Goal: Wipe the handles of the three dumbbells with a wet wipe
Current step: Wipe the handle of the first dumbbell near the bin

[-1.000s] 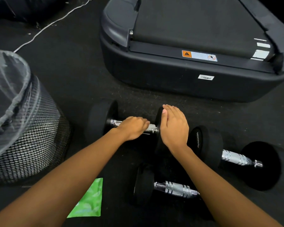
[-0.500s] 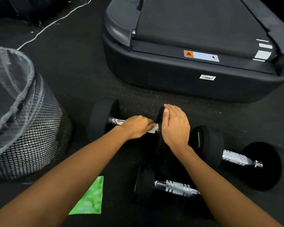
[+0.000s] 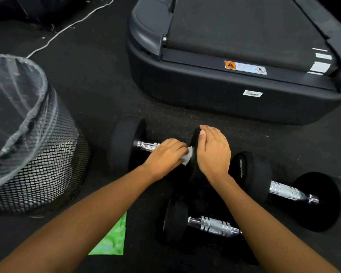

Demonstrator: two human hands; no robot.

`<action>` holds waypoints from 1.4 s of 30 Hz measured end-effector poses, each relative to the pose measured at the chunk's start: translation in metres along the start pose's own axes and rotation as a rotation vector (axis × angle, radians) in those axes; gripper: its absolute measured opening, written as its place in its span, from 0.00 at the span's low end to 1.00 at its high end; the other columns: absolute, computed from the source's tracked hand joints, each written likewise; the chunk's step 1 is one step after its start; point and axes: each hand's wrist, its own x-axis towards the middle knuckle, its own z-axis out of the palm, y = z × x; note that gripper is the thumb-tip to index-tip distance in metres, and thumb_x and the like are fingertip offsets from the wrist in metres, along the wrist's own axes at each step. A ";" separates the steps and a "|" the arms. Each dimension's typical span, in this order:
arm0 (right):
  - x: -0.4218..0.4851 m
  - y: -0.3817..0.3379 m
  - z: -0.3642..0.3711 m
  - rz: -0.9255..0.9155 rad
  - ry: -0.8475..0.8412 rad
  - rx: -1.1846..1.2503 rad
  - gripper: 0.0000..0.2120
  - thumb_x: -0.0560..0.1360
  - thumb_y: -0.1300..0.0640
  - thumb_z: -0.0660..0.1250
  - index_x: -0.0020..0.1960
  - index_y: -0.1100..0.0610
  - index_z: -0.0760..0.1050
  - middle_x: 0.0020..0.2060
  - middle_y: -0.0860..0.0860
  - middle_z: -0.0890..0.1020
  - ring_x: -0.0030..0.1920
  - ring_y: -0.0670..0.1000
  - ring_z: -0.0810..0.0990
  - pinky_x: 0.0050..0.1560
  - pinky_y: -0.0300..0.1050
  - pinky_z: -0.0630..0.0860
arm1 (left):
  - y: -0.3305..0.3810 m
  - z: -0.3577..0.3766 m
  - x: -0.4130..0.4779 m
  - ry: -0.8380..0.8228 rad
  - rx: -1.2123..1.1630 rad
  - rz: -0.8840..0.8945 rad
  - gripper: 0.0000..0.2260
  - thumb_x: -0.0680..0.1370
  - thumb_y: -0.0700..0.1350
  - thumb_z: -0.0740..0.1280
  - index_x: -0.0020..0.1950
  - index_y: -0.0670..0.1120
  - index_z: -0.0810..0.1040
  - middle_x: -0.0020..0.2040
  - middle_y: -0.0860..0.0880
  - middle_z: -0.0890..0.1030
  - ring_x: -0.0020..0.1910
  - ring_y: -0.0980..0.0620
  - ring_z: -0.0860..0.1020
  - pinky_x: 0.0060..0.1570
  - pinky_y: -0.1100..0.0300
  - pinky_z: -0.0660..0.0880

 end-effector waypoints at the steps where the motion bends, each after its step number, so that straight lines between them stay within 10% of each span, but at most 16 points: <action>1: 0.000 0.000 0.000 -0.002 -0.001 0.002 0.21 0.79 0.53 0.49 0.63 0.61 0.74 0.60 0.55 0.78 0.65 0.53 0.72 0.68 0.47 0.62 | -0.003 -0.002 -0.002 0.004 0.012 0.022 0.14 0.68 0.39 0.75 0.52 0.40 0.80 0.52 0.44 0.80 0.51 0.46 0.79 0.56 0.53 0.74; 20: -0.001 0.001 0.003 -0.010 0.027 0.012 0.22 0.79 0.53 0.48 0.62 0.61 0.75 0.59 0.54 0.79 0.64 0.53 0.73 0.68 0.48 0.65 | -0.004 0.004 0.007 -0.100 -0.086 -0.126 0.17 0.80 0.48 0.61 0.66 0.42 0.73 0.64 0.46 0.76 0.63 0.49 0.73 0.63 0.58 0.67; 26: 0.000 0.000 0.002 -0.018 0.042 0.019 0.25 0.79 0.51 0.46 0.61 0.60 0.75 0.59 0.54 0.80 0.64 0.53 0.74 0.68 0.49 0.66 | -0.012 0.013 -0.009 0.034 0.116 0.151 0.19 0.77 0.47 0.56 0.59 0.41 0.79 0.57 0.45 0.81 0.56 0.48 0.79 0.62 0.58 0.65; 35: -0.001 0.001 0.002 -0.029 0.039 0.025 0.25 0.78 0.50 0.45 0.61 0.61 0.76 0.59 0.55 0.79 0.64 0.53 0.74 0.68 0.50 0.66 | 0.005 -0.001 0.041 -0.349 -0.179 -0.486 0.14 0.81 0.49 0.55 0.46 0.44 0.77 0.45 0.45 0.80 0.46 0.46 0.78 0.47 0.52 0.73; 42: -0.002 0.001 0.002 -0.022 0.047 0.031 0.25 0.78 0.51 0.45 0.61 0.61 0.76 0.59 0.55 0.79 0.64 0.53 0.74 0.67 0.49 0.66 | -0.009 -0.005 0.017 -0.290 -0.277 -0.313 0.14 0.81 0.47 0.56 0.61 0.47 0.76 0.57 0.48 0.79 0.58 0.50 0.75 0.57 0.55 0.71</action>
